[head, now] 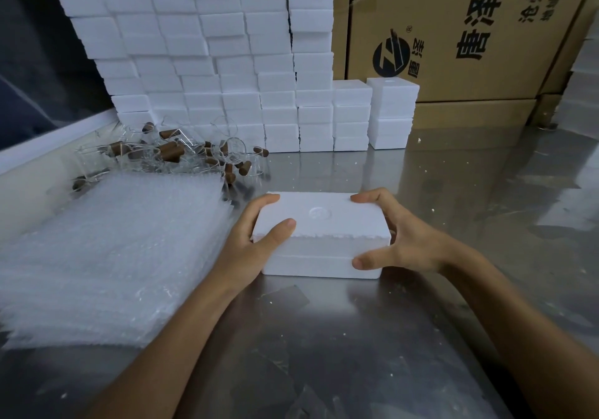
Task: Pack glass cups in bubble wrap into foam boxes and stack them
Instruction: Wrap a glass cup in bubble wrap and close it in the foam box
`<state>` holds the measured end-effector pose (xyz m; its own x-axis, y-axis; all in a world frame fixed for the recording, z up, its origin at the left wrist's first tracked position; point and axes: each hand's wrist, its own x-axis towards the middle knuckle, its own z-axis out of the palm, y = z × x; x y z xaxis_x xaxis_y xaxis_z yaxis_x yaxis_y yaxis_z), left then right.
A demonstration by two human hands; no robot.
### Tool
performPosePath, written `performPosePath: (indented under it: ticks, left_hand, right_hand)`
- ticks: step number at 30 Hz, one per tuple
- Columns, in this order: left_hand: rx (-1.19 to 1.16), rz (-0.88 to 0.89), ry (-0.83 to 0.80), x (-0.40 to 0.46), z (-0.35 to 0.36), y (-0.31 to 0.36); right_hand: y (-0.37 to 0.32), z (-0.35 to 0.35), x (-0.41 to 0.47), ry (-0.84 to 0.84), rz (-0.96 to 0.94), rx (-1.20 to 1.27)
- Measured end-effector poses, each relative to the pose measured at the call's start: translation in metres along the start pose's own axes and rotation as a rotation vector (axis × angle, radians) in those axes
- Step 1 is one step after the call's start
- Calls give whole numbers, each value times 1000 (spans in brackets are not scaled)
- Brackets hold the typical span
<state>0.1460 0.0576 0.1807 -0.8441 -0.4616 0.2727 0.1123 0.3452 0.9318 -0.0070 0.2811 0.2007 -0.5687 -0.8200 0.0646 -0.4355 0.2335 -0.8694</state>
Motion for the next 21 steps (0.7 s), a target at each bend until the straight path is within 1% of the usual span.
performPosePath:
  ticks: [4,7,10,13,17,21]
  left_hand:
    - [13,7,-27,0,-4,-2]
    - [33,36,-25,0,-5,-1]
    - [45,33,-38,1,-5,-3]
    - [40,29,-34,0,-4,-4]
    - [30,7,26,-1,3,-3]
    - [-24,-53,178,-3,12,2]
  right_hand:
    - [-2,-5,0,-26,-15,-60]
    - [-1,-7,0,-12,-18,-61]
    - [-1,-8,-1,-15,-21,-62]
    - [-2,-6,-3,21,-36,-72]
    - [-5,-2,-3,95,-69,-86]
    - [-7,5,-1,177,-60,-69]
